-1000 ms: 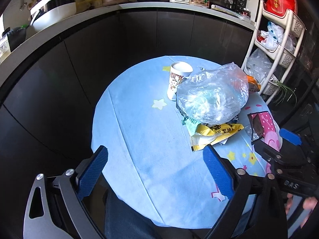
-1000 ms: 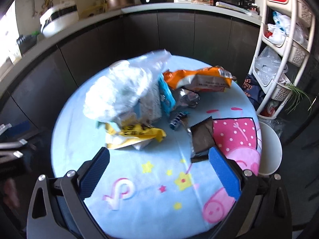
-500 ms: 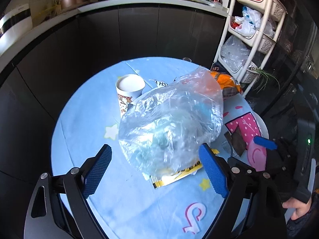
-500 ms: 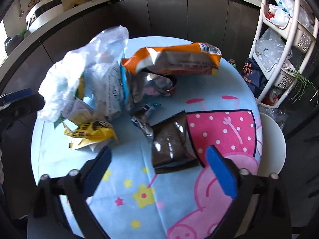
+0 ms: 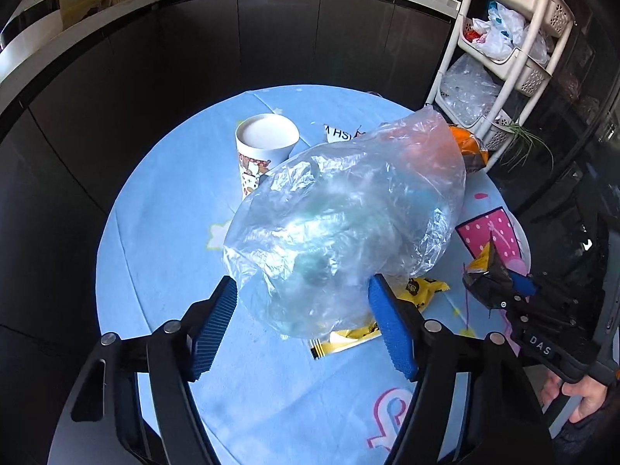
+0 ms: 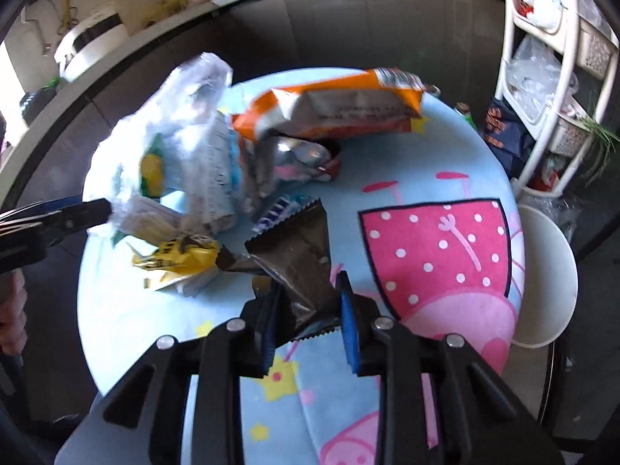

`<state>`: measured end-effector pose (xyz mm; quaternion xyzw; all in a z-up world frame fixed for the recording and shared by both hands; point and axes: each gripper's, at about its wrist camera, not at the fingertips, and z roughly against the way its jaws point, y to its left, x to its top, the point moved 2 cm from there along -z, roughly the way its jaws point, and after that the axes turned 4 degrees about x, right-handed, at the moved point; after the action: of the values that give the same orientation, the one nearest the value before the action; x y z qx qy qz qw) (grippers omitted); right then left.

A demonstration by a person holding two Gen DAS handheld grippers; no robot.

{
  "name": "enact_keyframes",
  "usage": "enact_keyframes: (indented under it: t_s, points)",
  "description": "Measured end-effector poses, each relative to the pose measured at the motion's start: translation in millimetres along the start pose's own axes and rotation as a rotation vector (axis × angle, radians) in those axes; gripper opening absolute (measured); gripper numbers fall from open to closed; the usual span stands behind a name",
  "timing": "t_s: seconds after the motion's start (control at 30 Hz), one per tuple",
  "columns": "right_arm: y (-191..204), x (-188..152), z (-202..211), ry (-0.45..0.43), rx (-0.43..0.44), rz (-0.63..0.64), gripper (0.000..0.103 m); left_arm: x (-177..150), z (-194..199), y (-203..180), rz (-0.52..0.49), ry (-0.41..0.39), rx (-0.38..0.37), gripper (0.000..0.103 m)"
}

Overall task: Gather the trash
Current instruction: 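Grasp the brown wrapper with the right tool while the left tool reaches the clear plastic bag, then grasp the clear plastic bag with the left tool while the right tool carries the brown wrapper to the bucket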

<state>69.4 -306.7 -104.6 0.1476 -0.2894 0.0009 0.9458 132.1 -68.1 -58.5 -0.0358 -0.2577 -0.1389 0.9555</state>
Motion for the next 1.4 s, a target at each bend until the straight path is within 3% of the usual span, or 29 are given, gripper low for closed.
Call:
enact_keyframes:
  t_s: [0.1,0.17,0.2,0.37,0.47,0.53,0.63,0.7,0.77,0.8,0.83,0.9,1.0,1.13,1.17,1.2,1.4]
  points:
    - [2.5,-0.3,7.5,-0.01,0.044,0.002,0.028,-6.0,11.0,4.3,-0.005,-0.016,0.005,0.067]
    - [2.4,-3.6,8.7,0.002,0.054,-0.006,0.029,-9.1,18.5,9.6,-0.005,-0.038,0.029,0.074]
    - [3.4,-5.6,6.7,0.012,0.051,-0.007,0.03,-9.6,19.4,12.4,-0.001,-0.047,0.045,0.084]
    - [5.5,-16.0,-0.5,0.038,0.039,-0.02,0.042,-10.2,15.0,21.4,0.027,-0.03,0.068,0.084]
    - [4.1,-17.9,-0.9,0.039,0.032,-0.016,0.042,-10.9,17.6,18.1,0.012,-0.024,0.059,0.084]
    - [3.1,-19.2,1.8,0.034,0.029,-0.018,0.043,-9.2,26.4,10.8,0.001,-0.049,0.033,0.092]
    - [2.9,-21.5,5.4,0.027,0.034,-0.029,0.043,-3.9,33.2,2.0,-0.025,-0.086,0.024,0.094]
    - [1.7,-20.9,5.6,0.027,0.045,-0.039,0.036,1.0,27.6,-3.4,-0.048,-0.075,0.009,0.094]
    - [1.5,-20.9,6.0,0.027,0.055,-0.043,0.034,3.7,16.3,-6.6,-0.068,-0.049,0.01,0.086]
    - [2.8,-20.8,6.9,0.024,0.057,-0.039,0.034,4.2,9.5,-6.9,-0.074,-0.029,0.007,0.067]
    - [4.8,-20.5,8.2,0.02,0.057,-0.028,0.034,4.0,4.6,-6.2,-0.073,0.0,-0.006,0.038]
    - [8.4,-19.6,11.7,0.013,0.058,-0.015,0.034,3.6,5.8,-0.5,-0.035,0.05,-0.074,0.014]
    - [12.7,-19.2,14.8,0.007,0.065,-0.006,0.034,3.7,32.2,8.3,-0.022,0.019,-0.115,0.014]
    - [16.5,-17.9,14.5,0.006,0.068,-0.002,0.033,12.5,67.1,20.6,-0.035,-0.043,-0.113,0.014]
    - [17.4,-17.6,14.8,0.003,0.07,-0.002,0.033,16.0,73.3,25.1,-0.033,-0.051,-0.109,0.012]
    - [18.7,-17.5,15.1,0.001,0.071,-0.001,0.033,18.1,78.2,29.4,-0.031,-0.062,-0.09,0.003]
    - [23.5,-17.6,17.7,-0.005,0.076,0.002,0.034,24.6,97.6,43.8,-0.014,-0.108,-0.037,0.002]
